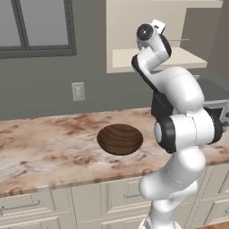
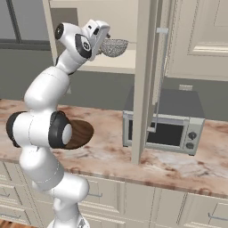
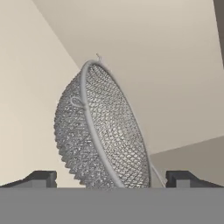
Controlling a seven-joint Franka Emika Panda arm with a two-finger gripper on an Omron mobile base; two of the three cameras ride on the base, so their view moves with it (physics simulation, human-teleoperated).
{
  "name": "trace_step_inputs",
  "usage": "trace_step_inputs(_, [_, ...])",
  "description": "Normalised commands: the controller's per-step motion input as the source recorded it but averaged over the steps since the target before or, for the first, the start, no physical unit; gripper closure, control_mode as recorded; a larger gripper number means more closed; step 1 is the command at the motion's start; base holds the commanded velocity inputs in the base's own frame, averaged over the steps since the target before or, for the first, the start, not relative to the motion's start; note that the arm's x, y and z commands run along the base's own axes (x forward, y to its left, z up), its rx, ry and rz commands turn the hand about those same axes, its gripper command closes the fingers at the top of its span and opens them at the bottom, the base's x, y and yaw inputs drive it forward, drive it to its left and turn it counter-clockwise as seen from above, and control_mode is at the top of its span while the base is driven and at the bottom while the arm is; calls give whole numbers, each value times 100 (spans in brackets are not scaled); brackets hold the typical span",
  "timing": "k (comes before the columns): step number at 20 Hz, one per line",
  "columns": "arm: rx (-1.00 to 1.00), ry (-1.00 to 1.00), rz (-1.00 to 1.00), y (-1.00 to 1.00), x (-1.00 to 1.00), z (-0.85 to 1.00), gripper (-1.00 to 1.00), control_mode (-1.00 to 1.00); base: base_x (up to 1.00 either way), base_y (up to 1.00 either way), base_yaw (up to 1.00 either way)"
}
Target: Open the cabinet and setup a tea strainer by placing it in the bowl upright.
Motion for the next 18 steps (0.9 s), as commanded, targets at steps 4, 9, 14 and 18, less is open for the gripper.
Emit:
trace_step_inputs(4, [0, 6, 8, -14, 29, -4, -100, -100, 0, 0, 0])
trace_step_inputs(9, [0, 11, 4, -5, 24, -9, -100, -100, 0, 0, 0])
trace_step_inputs(14, [0, 9, 1, 0, 24, 0, -100, -100, 0, 0, 0])
trace_step_inputs(18, [0, 7, 0, 0, 23, 0, -100, -100, 0, 0, 0])
